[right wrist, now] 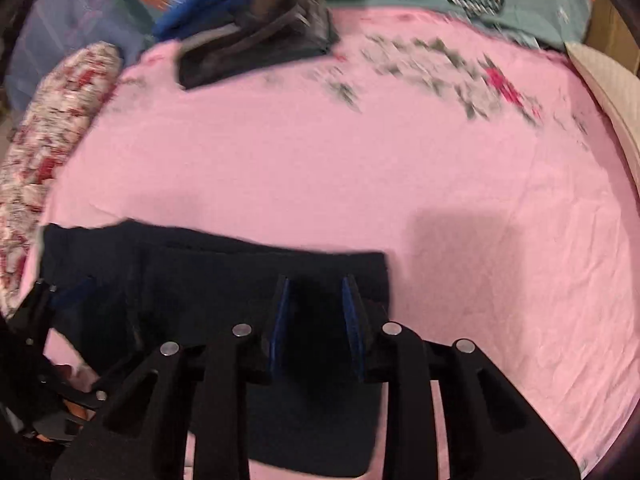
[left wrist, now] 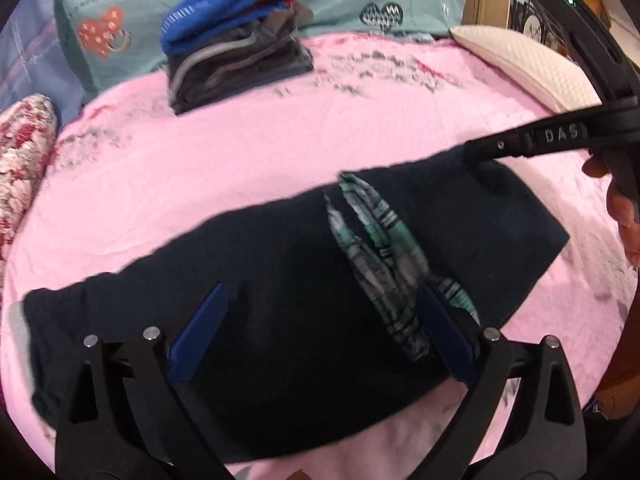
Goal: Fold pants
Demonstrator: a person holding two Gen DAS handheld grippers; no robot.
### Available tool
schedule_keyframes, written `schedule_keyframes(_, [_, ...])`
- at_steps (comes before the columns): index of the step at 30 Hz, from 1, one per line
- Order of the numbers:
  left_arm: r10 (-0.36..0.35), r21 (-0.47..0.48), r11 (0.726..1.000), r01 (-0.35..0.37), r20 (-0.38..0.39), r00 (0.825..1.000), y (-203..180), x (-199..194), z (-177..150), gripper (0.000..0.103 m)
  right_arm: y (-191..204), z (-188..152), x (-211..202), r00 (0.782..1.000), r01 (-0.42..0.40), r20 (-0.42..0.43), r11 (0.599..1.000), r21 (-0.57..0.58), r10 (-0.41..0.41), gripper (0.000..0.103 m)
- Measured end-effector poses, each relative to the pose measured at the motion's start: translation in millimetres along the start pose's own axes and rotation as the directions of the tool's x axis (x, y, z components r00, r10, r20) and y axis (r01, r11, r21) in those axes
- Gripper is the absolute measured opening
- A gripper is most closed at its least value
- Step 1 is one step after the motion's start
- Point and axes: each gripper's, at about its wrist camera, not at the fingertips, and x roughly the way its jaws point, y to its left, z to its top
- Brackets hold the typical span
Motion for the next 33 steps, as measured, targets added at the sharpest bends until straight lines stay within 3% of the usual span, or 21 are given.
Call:
schedule_keyframes(2, [-0.005,-0.021,1.000,0.006,0.033,0.999,16.1,-27.2,-10.3,0.097,31.6,8.4,-12.2,0.998,-0.043,0.045,0.996,-0.080,0.047,0.047])
schedule_keyframes(4, [0.015,-0.056,0.998,-0.012,0.051,0.999,38.1,-52.9,-26.9,0.097,70.6,13.6,-13.8,0.991,-0.111,0.050,0.979,-0.173,0.122,0.050])
schedule_keyframes(7, [0.088,-0.156,0.985,-0.079,0.053,0.995,82.7,-86.0,-62.0,0.097,129.3,29.3,-14.4,0.975,-0.215,-0.008,0.929,-0.301,0.223,0.053])
schedule_keyframes(10, [0.133,-0.291,0.948,-0.127,0.001,0.991,126.6,-101.0,-93.0,0.097,195.5,50.8,-4.2,0.951,-0.308,-0.098,0.868,-0.390,0.294,0.053])
schedule_keyframes(13, [0.147,-0.401,0.904,-0.151,-0.040,0.988,161.1,-101.0,-112.6,0.096,269.1,61.0,17.7,0.934,-0.357,-0.182,0.800,-0.483,0.307,0.053])
schedule_keyframes(17, [0.104,-0.500,0.858,-0.122,-0.063,0.993,186.2,-87.0,-123.3,0.095,336.5,66.9,60.4,0.926,-0.372,-0.266,0.766,-0.524,0.268,0.053])
schedule_keyframes(20, [0.069,-0.526,0.846,-0.093,-0.064,0.996,193.8,-75.8,-121.5,0.095,365.9,67.1,84.3,0.922,-0.377,-0.297,0.747,-0.548,0.248,0.053])
schedule_keyframes(26, [0.071,-0.562,0.821,-0.099,-0.071,0.995,201.7,-59.8,-118.8,0.095,401.6,59.7,125.0,0.925,-0.352,-0.340,0.722,-0.596,0.170,0.053])
schedule_keyframes(27, [0.082,-0.558,0.823,-0.108,-0.071,0.994,199.7,-59.5,-118.1,0.092,404.5,55.9,131.9,0.924,-0.350,-0.350,0.719,-0.600,0.157,0.051])
schedule_keyframes(28, [0.089,-0.553,0.825,-0.114,-0.072,0.993,197.5,-59.3,-117.9,0.089,405.2,52.8,136.9,0.920,-0.351,-0.364,0.717,-0.602,0.145,0.038])
schedule_keyframes(30, [0.084,-0.546,0.831,-0.104,-0.061,0.995,193.6,-60.0,-117.0,0.074,403.7,48.6,136.7,0.920,-0.356,-0.362,0.711,-0.606,0.153,0.026])
schedule_keyframes(33, [0.065,-0.542,0.836,-0.079,-0.045,0.997,190.0,-62.0,-113.6,0.056,395.0,52.1,123.7,0.921,-0.367,-0.338,0.714,-0.596,0.192,0.021])
